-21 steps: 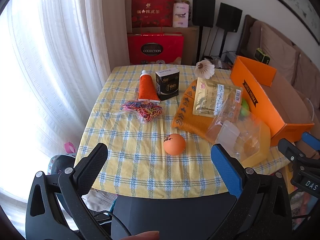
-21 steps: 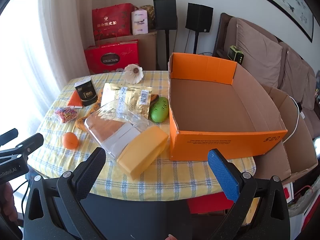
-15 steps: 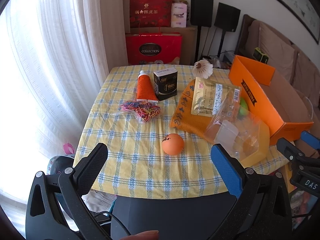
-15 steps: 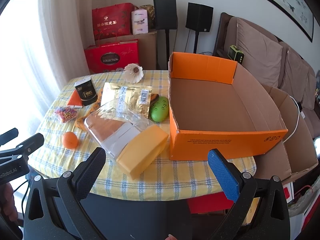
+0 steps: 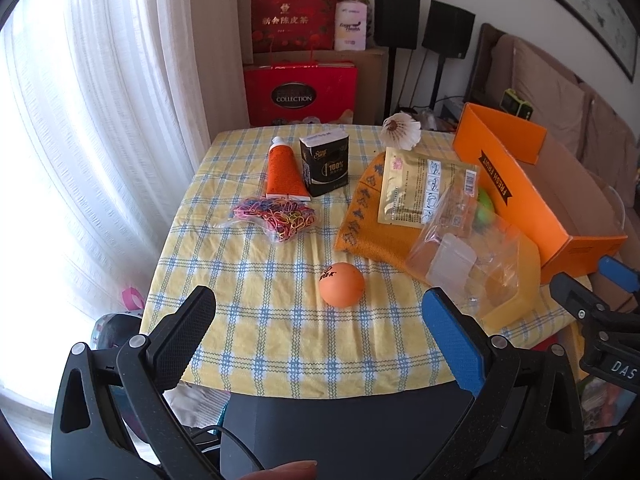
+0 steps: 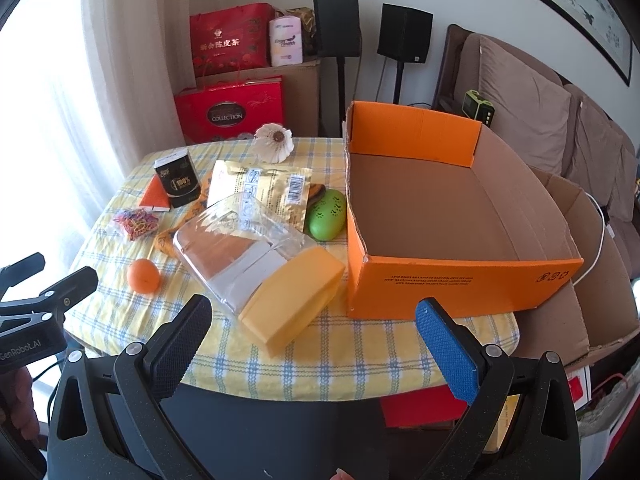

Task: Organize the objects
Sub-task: 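Move the right tool toward the clear jar with yellow lid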

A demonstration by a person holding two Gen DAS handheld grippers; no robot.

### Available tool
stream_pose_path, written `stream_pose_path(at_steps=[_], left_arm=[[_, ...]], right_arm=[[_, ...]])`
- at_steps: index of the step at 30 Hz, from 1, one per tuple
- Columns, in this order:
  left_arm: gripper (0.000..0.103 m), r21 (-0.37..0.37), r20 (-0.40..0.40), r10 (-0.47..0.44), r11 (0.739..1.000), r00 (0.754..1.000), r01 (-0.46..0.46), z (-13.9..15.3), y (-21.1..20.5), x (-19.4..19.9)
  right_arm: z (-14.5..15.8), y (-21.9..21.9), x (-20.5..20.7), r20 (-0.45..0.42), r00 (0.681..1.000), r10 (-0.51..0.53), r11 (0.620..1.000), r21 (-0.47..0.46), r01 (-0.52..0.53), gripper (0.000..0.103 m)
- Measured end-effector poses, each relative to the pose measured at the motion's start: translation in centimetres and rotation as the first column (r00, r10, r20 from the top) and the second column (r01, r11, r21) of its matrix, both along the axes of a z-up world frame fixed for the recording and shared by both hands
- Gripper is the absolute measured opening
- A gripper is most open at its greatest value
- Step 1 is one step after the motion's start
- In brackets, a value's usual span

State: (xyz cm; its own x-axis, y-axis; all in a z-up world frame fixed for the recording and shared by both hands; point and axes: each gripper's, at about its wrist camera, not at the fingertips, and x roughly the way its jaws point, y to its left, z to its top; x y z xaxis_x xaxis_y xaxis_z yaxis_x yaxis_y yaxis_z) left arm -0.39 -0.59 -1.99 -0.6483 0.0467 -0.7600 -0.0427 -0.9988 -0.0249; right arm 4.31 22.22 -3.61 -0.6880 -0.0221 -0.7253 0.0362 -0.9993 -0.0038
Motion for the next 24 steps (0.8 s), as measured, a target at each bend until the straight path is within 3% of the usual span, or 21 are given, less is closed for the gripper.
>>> stream_pose_path(at_steps=[12, 24], left_arm=[[0.103, -0.004, -0.003, -0.008, 1.000, 1.000, 0.008, -0.2, 0.1, -0.1], [0.099, 0.126, -0.040, -0.083, 0.988, 0.996, 0.088, -0.2, -0.7, -0.9]], right_arm=[[-0.1, 0.3, -0.2, 0.007, 1.000, -0.007, 1.000, -0.004, 0.007, 0.103], [-1.6, 2.0, -0.7, 0.061, 0.998, 0.016, 0.992, -0.128, -0.008, 0.103]])
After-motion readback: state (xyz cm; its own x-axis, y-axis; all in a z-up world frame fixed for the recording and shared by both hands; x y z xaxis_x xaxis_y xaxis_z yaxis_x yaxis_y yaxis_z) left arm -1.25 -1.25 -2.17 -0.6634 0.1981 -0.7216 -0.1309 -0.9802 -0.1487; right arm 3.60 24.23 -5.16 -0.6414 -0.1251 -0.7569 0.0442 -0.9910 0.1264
